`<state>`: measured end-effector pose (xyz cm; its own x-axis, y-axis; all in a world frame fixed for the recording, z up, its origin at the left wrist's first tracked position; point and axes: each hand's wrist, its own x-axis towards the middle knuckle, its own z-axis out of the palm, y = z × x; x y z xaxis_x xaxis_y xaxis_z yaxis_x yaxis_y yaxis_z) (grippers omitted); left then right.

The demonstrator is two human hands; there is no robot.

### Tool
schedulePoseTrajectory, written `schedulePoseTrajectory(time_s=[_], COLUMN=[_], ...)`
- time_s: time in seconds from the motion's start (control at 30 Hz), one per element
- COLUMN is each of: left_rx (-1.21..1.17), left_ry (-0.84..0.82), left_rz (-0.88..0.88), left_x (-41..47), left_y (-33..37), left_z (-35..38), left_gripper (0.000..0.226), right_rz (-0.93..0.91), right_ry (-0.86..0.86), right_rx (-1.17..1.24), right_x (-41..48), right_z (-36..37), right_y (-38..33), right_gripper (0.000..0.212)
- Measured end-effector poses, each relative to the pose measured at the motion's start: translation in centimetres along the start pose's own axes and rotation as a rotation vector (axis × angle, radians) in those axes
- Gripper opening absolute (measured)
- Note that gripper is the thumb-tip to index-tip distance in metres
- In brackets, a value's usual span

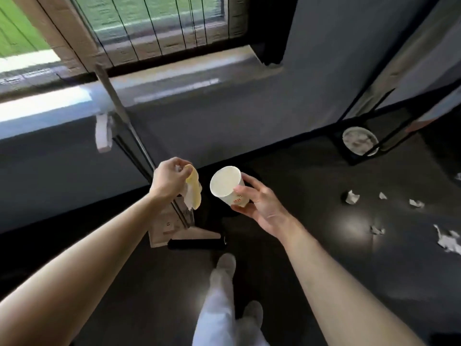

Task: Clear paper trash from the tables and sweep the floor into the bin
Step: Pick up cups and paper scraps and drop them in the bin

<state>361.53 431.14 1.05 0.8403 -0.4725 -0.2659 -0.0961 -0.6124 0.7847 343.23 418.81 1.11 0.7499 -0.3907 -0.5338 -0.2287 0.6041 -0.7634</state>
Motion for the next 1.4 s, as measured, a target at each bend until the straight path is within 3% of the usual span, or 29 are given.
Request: schedulePoseTrajectory(time_s=[0.3,0.53,0.77,1.03,1.23,1.3,1.4], left_rx=[0.059,0.043,-0.252,-0.215,0.161,0.232,0.167], left_ry=[-0.031,-0.169,-0.298,-0.294,-0.103,-0.091,-0.208], left_rz=[-0.131,-0.217,-0.448,-0.289,0.038,0.088,0.037], left_x=[12.4,19.4,22.2,23.2,23.2,23.4,23.6], left_y=[-6.5,-12.8,-18.2,-20.9,-21.5,-21.1,-20.4], left_z=[11.4,23.7,29.6,29.1,28.0,27.8,27.1], left_gripper=[0.010,0.011,0.043,0.043,0.026,0.035,0.048], right_rz=[0.161,0.232,0.275,0.326,0.280,0.263,0.244], right_ry=[0.077,0.147,0.162,0.191,0.195,0.178,0.171], right_rx=[0.030,0.090,0.002,-0.102,-0.126,-0.144,-0.167], right_x=[16.1,25.6,31.1,33.8,34.2,34.2,34.0], right_z=[-7.4,-13.8,-17.2,-17.7,-16.7,-16.3,-15.6], right_y=[4.5,9.5,13.7,16.2,15.8,15.3,14.4], right_gripper=[0.036,0.045,0.048,0.064,0.058,0.058,0.056])
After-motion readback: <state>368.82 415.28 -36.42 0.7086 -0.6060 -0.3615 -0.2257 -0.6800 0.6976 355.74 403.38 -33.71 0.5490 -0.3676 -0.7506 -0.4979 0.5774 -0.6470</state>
